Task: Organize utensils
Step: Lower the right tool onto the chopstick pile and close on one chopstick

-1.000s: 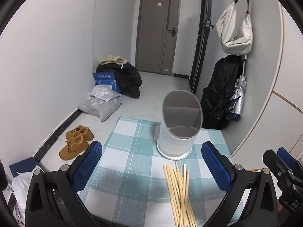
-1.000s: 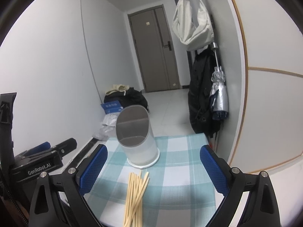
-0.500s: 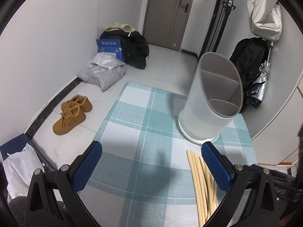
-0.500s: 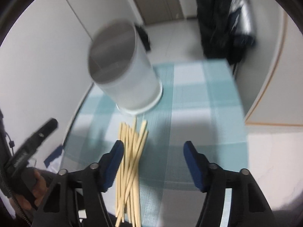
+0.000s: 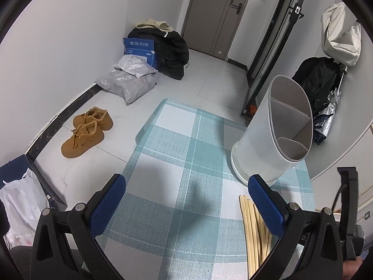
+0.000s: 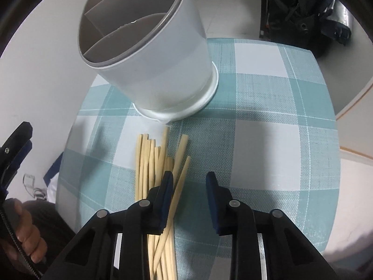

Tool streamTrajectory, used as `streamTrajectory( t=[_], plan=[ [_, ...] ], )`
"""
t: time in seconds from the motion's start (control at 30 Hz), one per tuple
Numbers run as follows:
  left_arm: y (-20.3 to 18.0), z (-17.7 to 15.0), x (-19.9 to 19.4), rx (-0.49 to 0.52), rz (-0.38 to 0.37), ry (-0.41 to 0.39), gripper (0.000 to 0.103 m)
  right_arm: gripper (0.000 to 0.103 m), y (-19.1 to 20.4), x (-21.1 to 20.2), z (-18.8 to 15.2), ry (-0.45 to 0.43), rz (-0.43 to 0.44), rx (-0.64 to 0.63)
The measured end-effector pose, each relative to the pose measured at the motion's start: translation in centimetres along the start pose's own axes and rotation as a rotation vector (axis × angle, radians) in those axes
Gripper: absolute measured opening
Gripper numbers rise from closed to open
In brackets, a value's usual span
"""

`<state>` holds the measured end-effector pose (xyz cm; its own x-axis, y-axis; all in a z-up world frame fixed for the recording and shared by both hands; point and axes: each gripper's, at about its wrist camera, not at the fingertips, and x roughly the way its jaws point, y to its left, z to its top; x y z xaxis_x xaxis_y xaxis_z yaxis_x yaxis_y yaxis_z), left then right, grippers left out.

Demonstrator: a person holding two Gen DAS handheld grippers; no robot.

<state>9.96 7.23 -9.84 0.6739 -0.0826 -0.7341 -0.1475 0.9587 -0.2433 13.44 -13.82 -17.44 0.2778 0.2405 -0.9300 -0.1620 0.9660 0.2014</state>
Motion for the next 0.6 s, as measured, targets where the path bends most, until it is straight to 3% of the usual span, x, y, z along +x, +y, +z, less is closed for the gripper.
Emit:
streamTrajectory(
  t=[0.2, 0.27, 0.43, 0.6],
  plan=[
    [0.34, 0.30, 0.19, -0.027, -0.007, 0.011, 0.102, 0.023, 0.12, 0.44, 0.32, 0.041, -0.023, 0.021],
    [0.36, 0.29, 0.22, -0.036, -0.008, 0.012, 0.102, 0.021, -0.29, 0.59, 0.26, 0.047, 0.014, 0.061],
    [0.41, 0.22, 0.52, -0.042, -0.004, 0.022, 0.102, 0.010, -0.11, 0.32, -0.12, 0.033, -0.005, 0.064],
    [0.37, 0.12, 0.79, -0.038, 0.004, 0.028, 0.102, 0.005, -0.57, 0.27, -0.07, 0.016, 0.010, 0.087]
  ],
)
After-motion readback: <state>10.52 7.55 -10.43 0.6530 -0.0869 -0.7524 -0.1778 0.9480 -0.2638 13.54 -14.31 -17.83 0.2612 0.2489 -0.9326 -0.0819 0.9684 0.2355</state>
